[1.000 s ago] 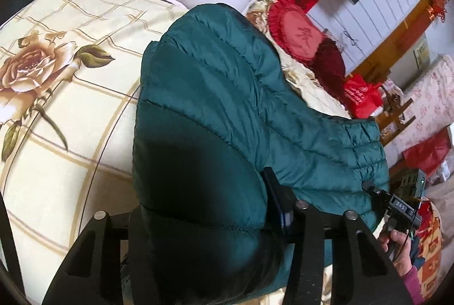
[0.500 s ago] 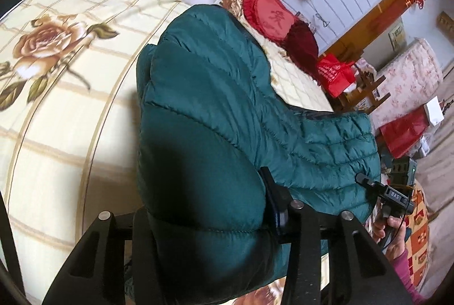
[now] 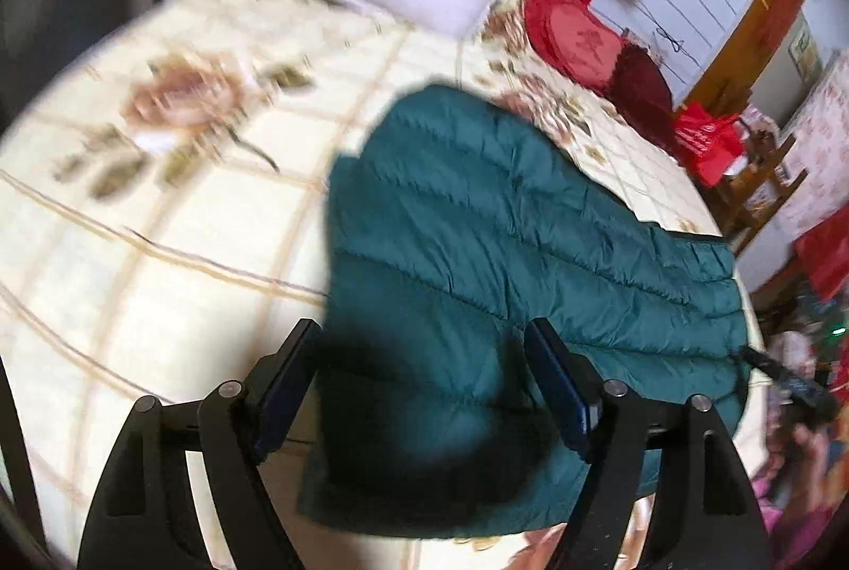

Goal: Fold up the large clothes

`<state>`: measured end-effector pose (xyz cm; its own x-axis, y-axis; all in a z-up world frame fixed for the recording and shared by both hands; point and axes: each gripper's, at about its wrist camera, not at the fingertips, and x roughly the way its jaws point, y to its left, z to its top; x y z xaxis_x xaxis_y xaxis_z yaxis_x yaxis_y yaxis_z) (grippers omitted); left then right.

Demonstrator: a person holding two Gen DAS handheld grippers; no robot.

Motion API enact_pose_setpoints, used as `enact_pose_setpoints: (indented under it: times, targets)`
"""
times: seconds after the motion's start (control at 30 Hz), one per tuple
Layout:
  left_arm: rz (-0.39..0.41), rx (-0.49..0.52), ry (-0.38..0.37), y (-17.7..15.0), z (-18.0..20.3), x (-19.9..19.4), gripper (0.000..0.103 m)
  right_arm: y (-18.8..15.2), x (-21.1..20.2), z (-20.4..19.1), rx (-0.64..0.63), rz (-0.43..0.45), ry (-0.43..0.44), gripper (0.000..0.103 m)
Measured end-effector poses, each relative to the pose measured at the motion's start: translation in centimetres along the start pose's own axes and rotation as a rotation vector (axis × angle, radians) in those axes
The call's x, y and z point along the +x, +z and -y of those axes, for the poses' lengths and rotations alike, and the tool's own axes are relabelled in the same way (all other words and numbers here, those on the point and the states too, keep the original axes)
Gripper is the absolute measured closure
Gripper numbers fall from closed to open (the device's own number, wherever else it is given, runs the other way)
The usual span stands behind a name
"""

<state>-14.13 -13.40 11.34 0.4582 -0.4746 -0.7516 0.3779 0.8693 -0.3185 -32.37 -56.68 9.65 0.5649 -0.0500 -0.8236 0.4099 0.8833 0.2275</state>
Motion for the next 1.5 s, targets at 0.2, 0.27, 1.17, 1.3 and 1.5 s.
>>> enact_pose_setpoints:
  times: [0.2,0.27,1.17,1.3,1.5]
  targets:
    - [0.106,0.154,0.108,-1.7,3.4,-3.4,0.018,-1.2,-5.3,-2.9,-0.092,0.092,-0.057,0.01]
    - [0.132,0.163,0.119,-2.9,4.5,-3.9,0.018,-2.1,-6.2,-4.6,-0.118,0.117,-0.065,0.01]
    - [0.176,0.208,0.199,-10.4,11.8,-2.6,0.019,-10.3,-6.1,-11.8,-0.108,0.205,-0.045,0.009]
    - [0.185,0.206,0.205,-10.6,11.6,-2.8,0.019,-10.6,-6.1,-12.3,-0.116,0.213,-0.051,0.009]
    - [0.184,0.214,0.237,-10.8,11.6,-2.9,0.019,-10.8,-6.0,-12.6,-0.12,0.211,-0.044,0.009]
